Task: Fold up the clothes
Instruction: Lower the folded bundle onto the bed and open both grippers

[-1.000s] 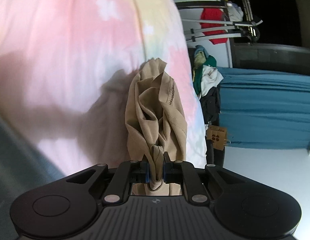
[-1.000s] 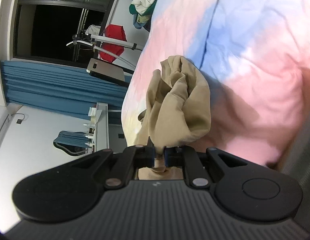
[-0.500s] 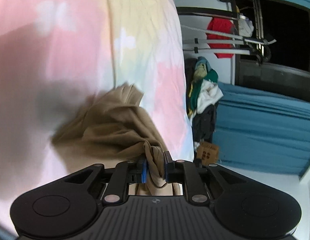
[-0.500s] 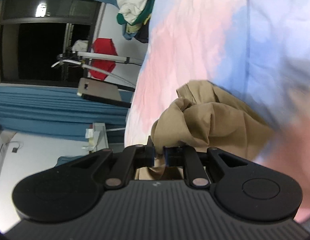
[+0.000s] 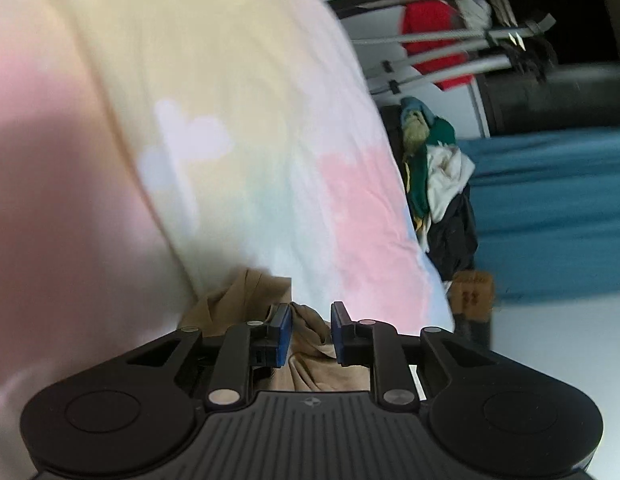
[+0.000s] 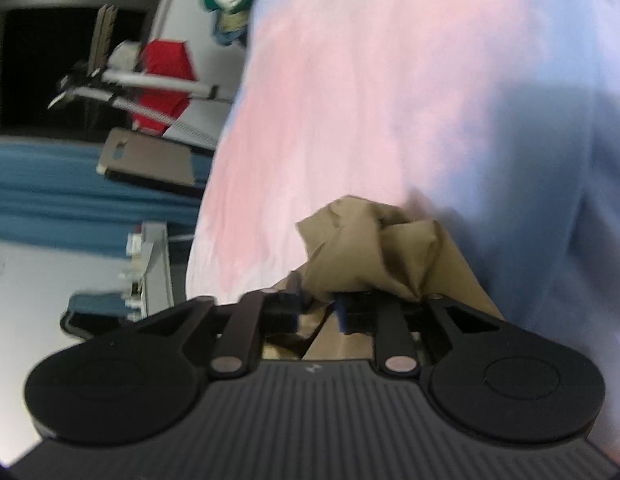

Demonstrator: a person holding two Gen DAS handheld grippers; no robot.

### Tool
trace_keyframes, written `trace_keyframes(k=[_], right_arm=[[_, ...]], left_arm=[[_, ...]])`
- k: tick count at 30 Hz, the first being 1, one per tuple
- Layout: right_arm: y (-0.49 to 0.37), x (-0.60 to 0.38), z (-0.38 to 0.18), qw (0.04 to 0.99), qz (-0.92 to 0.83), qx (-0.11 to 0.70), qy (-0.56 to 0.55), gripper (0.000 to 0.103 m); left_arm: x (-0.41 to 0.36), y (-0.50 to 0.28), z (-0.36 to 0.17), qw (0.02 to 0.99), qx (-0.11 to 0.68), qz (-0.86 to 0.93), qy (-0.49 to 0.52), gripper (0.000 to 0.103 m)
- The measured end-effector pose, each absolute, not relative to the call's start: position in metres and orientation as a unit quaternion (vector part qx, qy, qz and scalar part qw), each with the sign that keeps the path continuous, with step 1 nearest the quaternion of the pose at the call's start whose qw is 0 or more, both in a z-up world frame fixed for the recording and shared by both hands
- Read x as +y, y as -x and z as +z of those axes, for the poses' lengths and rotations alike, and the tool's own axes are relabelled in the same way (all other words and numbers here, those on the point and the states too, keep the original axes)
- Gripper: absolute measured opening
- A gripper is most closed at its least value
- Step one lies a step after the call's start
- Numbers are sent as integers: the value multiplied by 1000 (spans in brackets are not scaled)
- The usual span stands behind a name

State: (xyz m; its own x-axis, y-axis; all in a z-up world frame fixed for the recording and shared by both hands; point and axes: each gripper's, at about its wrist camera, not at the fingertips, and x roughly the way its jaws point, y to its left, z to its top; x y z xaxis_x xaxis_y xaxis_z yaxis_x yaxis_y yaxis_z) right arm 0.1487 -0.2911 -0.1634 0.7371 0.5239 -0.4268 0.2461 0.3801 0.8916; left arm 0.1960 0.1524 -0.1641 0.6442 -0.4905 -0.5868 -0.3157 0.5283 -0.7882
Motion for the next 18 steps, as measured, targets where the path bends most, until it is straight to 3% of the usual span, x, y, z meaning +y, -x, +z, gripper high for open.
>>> trace_keyframes(k=[2,4,6,12,15,17,18], right_arm=[[-156,-290,-168,759,108,351,-538,73],[-163,-289,-171,766,126,351,-524,84],[-161,-278,-159,789,155,346,-483,84],[-145,-239,-139,916,140,305,-222,83],[-147,-234,-140,916,147,317,-199,61],[-152,-230,-142,919,145,322,-176,36],[-156,-228,-143,922,142,322,-161,34]], left_arm=[[143,-190,-150,805,404,-64,430,55],[133,-182,-134,842,385,-71,371,79],[123,-174,-118,874,365,-77,311,83],[77,-158,-107,933,333,-85,110,84],[61,-157,-113,934,336,-102,70,84],[53,-161,-117,933,337,-109,57,84],[50,-165,-119,933,339,-108,52,84]])
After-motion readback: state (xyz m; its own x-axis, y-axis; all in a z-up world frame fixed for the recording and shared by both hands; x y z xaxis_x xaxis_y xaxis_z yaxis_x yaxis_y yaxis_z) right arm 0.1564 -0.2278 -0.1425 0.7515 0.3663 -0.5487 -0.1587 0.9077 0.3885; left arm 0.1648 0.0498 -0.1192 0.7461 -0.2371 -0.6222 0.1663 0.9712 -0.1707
